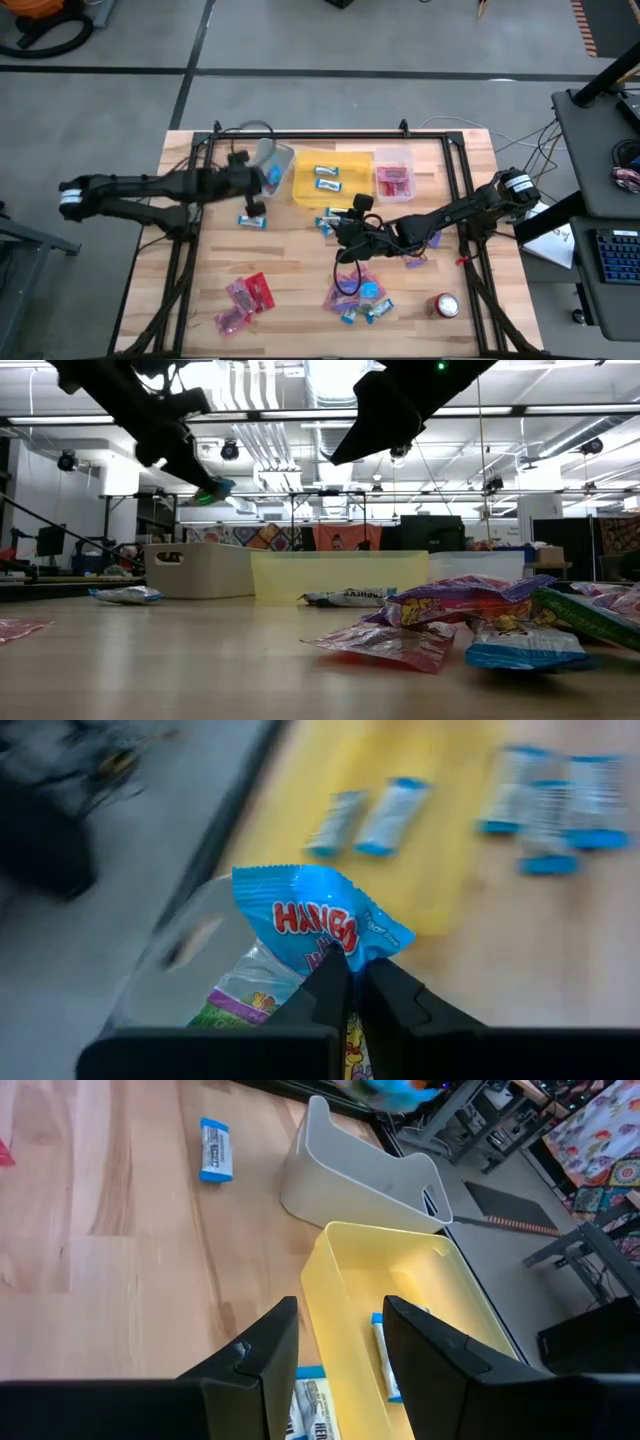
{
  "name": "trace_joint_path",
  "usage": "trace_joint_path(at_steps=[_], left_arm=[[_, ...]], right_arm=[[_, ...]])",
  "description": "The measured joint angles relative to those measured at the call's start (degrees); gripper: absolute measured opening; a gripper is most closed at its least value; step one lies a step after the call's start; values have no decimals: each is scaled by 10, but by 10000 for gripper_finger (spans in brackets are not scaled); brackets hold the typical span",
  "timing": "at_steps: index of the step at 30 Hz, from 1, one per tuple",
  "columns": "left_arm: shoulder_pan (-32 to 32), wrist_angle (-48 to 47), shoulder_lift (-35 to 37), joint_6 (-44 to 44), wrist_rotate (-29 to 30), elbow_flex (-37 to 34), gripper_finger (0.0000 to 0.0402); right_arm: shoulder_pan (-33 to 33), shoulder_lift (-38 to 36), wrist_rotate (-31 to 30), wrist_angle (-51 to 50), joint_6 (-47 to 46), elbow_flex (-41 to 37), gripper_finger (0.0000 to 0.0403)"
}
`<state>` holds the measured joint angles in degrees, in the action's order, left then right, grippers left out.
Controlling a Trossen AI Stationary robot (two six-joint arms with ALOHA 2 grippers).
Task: Sort candy
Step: Put the blue candy into the gray bin
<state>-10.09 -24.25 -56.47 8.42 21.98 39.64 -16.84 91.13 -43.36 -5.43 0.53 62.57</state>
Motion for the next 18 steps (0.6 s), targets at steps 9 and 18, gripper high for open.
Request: trace_joint_path(at_steps=[9, 18], left_arm=[[-239, 18, -52, -172, -159, 11, 0], [-276, 22, -174, -185, -200, 71, 0]], right_arm=[[0, 0, -1, 0, -10, 0, 141], [4, 0, -2, -3, -13, 0, 141]])
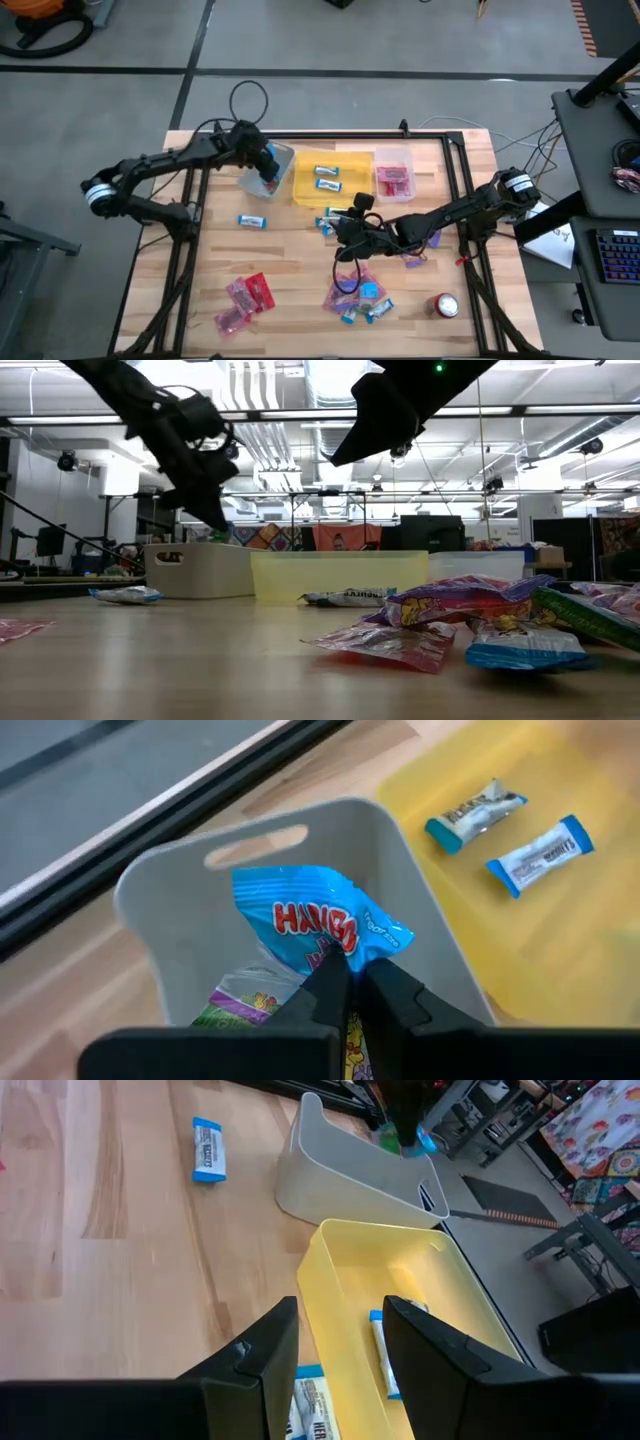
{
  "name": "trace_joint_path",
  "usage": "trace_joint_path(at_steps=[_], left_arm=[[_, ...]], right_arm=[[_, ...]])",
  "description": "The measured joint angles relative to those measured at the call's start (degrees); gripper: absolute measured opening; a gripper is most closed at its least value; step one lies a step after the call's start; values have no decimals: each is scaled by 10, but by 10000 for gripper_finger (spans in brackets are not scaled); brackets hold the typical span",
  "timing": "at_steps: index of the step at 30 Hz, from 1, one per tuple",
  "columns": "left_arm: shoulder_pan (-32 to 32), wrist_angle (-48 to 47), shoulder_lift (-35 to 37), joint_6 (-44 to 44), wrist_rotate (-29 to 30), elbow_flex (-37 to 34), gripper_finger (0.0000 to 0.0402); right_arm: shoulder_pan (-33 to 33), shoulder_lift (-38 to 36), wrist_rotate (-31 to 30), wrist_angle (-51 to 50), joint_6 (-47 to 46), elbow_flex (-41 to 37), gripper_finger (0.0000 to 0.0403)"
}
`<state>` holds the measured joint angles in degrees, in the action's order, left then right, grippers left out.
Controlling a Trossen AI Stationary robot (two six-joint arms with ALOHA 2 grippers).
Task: Sort candy
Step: Put the blue candy into the gray bin, then put the red candy into the transparent bin
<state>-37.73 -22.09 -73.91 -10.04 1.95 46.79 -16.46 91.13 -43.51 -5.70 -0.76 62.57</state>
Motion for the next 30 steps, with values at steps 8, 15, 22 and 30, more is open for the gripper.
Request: trace_joint_path(at_steps=[8, 15, 22, 30], left_arm=[[0, -15, -87, 21, 4, 46, 0], [0, -1, -121, 25, 6, 51, 10], [0, -1, -120, 35, 6, 51, 63], [12, -17, -99, 40, 5, 51, 104]], right_arm=[[0, 0, 0, -15, -9, 0, 141], [0, 0, 0, -31, -24, 0, 141], [0, 0, 2, -30, -39, 0, 141], [0, 0, 8, -31, -73, 0, 141]])
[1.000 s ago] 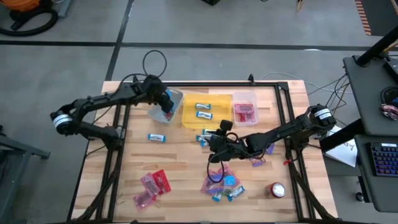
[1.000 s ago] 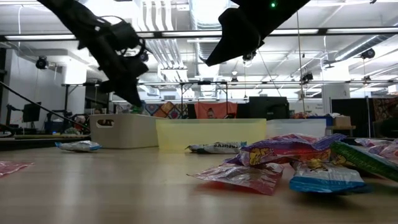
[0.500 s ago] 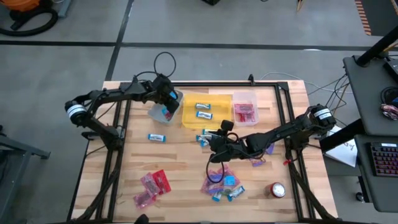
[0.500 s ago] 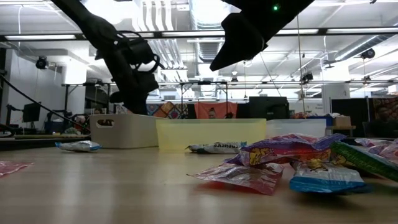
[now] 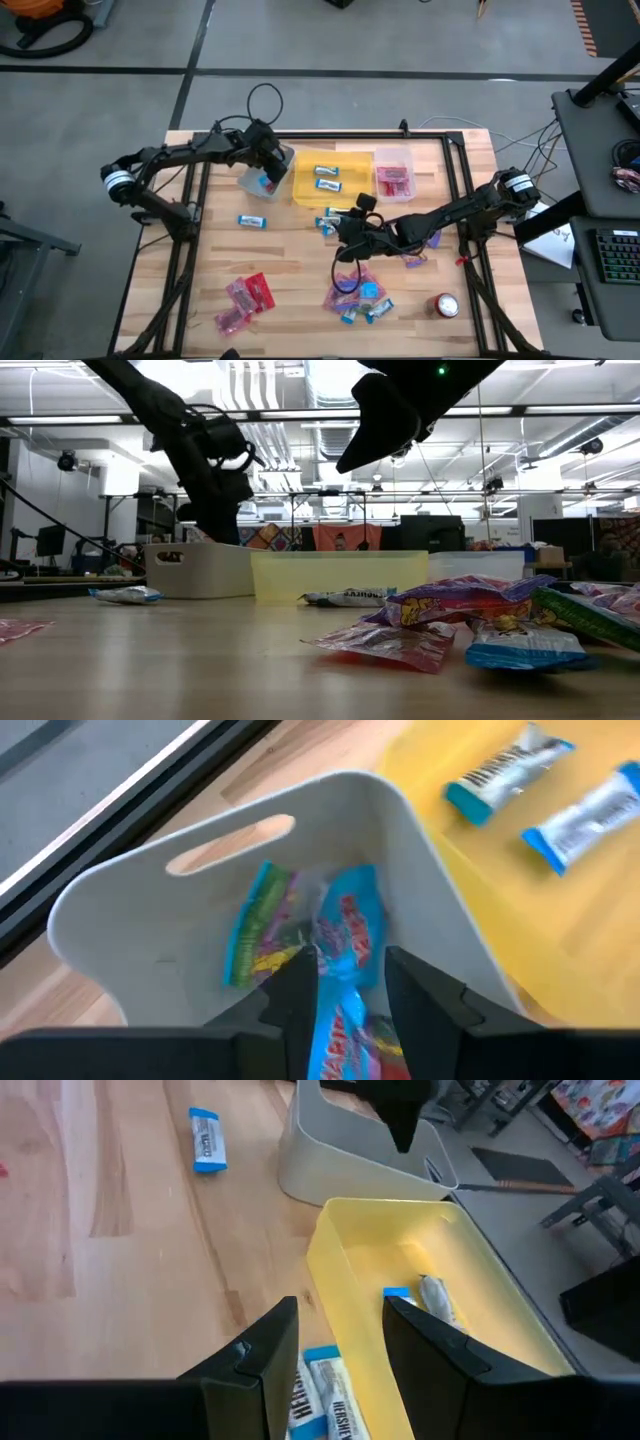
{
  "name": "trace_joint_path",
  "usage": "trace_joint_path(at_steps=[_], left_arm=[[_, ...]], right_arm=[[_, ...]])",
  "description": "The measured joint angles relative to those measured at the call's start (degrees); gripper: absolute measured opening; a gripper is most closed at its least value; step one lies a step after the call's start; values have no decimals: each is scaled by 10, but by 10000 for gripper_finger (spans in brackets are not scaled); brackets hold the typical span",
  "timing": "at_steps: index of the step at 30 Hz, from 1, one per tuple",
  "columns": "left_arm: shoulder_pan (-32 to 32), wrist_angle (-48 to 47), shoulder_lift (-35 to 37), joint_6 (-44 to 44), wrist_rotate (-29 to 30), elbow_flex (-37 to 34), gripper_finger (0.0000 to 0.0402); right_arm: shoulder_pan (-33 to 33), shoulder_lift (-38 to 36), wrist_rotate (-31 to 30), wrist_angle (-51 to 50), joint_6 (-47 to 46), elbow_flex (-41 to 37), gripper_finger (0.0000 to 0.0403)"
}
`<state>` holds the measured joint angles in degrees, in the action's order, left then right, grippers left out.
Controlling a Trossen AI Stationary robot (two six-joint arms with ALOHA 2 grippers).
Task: Sort candy
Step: Put the red candy into the transparent bin
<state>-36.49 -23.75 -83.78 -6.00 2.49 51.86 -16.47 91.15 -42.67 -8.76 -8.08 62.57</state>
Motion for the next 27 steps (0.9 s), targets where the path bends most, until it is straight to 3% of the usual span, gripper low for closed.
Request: trace_joint_path(at_steps=[2, 6, 14, 20, 27], left_arm=[[15, -7, 20, 8, 0, 0, 107], [74, -10, 76, 10, 0, -4, 107], [267, 59, 173, 10, 0, -42, 107], [402, 155, 201, 10, 62, -80, 107], [498, 162, 196, -1, 177, -81, 107]], right_arm=[[0, 0, 32, 0, -11, 0, 141], [0, -4, 154, -5, -35, 0, 141], [-2, -6, 407, -46, -80, 0, 141], [-34, -2, 427, -84, -93, 0, 141], [-61, -3, 427, -110, -156, 0, 141]])
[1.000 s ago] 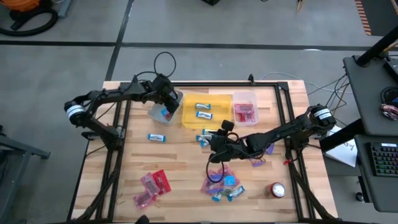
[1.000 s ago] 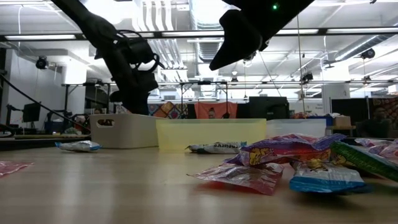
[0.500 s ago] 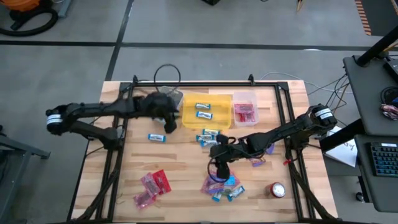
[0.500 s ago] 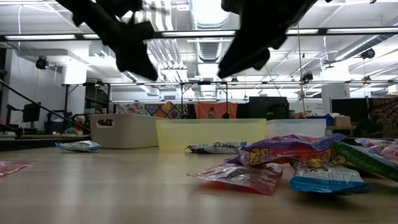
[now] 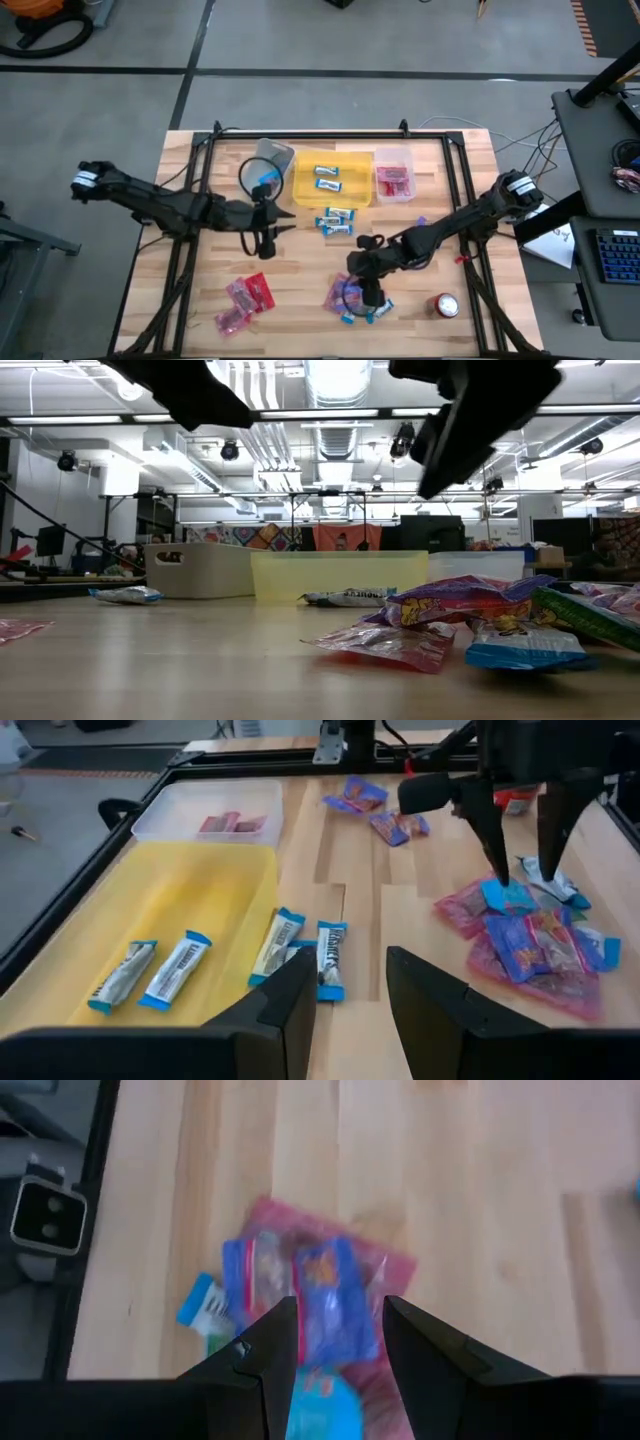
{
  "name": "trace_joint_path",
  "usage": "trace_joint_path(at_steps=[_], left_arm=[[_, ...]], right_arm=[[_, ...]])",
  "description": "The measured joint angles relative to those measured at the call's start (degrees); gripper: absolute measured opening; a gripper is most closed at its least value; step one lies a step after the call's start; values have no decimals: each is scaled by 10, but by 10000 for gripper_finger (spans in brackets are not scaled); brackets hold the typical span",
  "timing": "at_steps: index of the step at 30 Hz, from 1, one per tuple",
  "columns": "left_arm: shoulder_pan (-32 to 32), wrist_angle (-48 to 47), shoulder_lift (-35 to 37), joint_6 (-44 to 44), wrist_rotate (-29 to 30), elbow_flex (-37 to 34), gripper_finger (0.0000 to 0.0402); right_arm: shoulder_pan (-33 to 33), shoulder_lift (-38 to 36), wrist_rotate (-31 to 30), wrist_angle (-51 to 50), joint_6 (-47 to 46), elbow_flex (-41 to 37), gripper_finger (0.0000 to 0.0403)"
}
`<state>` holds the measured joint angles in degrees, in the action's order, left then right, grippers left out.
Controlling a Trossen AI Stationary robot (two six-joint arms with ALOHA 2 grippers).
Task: Sort candy
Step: Put the red candy into the transparent bin
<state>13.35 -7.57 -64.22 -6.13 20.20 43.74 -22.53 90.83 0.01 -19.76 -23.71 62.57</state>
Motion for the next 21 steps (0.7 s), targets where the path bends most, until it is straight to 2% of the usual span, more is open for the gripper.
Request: trace_joint_path(at_steps=[7, 12, 21], left_arm=[[32, 5, -20, -12, 3, 0, 107], [33, 16, -44, -23, 3, 0, 107], [34, 16, -78, -23, 3, 2, 107]], right_arm=[[-21, 0, -2, -52, -74, 0, 141], [-25, 1, -52, -127, -122, 0, 141], [-25, 2, -80, -140, -28, -21, 140]])
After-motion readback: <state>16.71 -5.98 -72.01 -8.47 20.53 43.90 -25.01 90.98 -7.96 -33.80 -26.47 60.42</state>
